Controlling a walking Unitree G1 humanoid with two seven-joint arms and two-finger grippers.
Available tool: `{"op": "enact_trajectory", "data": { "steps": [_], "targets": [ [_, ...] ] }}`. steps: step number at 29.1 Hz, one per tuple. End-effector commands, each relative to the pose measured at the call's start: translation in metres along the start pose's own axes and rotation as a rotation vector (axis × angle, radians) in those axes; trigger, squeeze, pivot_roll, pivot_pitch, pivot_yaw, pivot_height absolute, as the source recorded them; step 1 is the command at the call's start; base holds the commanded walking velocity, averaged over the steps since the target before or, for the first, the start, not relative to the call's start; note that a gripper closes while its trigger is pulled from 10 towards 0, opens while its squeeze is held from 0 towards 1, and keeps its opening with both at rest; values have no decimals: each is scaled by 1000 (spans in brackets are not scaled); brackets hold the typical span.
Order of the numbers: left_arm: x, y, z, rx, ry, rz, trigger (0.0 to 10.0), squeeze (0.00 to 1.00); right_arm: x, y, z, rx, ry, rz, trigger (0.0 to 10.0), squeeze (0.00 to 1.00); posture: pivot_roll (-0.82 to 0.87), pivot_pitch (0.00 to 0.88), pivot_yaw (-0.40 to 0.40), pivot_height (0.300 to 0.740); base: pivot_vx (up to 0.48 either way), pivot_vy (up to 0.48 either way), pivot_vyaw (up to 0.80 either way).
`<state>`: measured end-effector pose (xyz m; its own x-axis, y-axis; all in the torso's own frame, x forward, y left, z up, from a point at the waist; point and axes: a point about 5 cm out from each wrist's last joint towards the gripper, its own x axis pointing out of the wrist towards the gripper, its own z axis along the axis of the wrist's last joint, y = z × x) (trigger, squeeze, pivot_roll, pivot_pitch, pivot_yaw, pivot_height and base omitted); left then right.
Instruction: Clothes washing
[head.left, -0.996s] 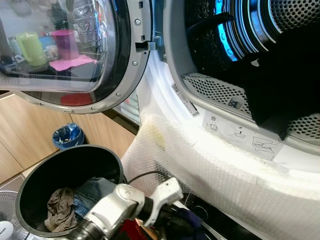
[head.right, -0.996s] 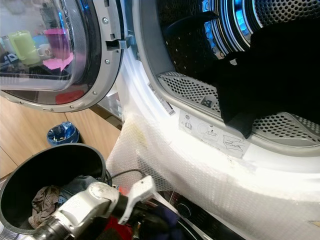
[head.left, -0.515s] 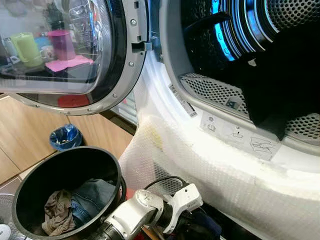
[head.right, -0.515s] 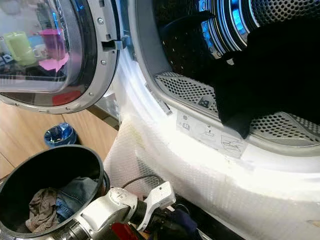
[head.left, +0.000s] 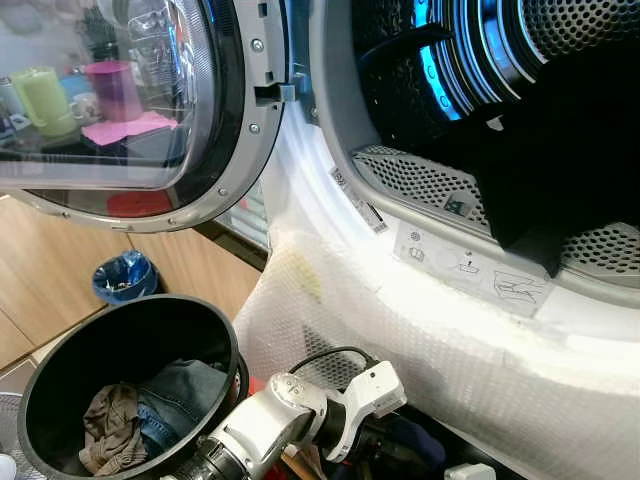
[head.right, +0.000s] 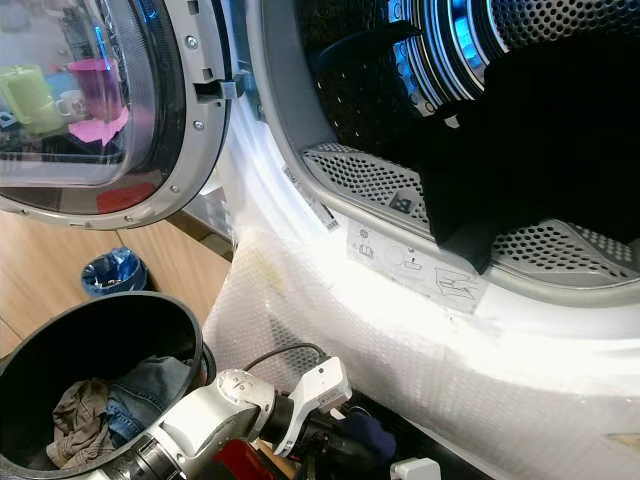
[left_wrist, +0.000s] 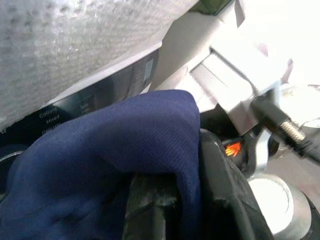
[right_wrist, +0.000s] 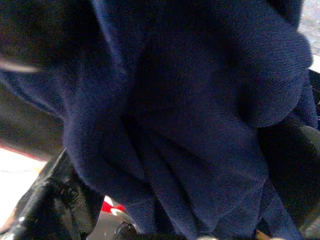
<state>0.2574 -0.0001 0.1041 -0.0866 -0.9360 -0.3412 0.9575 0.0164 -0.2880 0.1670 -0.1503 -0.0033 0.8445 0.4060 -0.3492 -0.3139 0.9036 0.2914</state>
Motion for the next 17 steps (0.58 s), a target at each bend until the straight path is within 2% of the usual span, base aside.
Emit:
{"op": "enact_trajectory", "data": {
  "steps": [1, 6, 17],
  "targets": [
    [-1, -2, 12, 26, -31, -21, 0, 0, -2, -3, -8, 14, 22, -23, 10000, 0, 89, 87, 10, 740, 0, 0, 0],
    [-2, -3, 16, 30, -35, -33, 0, 0, 3, -3, -16, 24, 40, -31, 10000, 0, 95, 91, 18, 740, 0, 0, 0],
    [-2, -5, 18, 37, -30, -57, 0, 0, 20, -6, -18, 50, 24, -39, 10000, 0, 92, 92, 32, 740, 0, 0, 0]
  ]
}}
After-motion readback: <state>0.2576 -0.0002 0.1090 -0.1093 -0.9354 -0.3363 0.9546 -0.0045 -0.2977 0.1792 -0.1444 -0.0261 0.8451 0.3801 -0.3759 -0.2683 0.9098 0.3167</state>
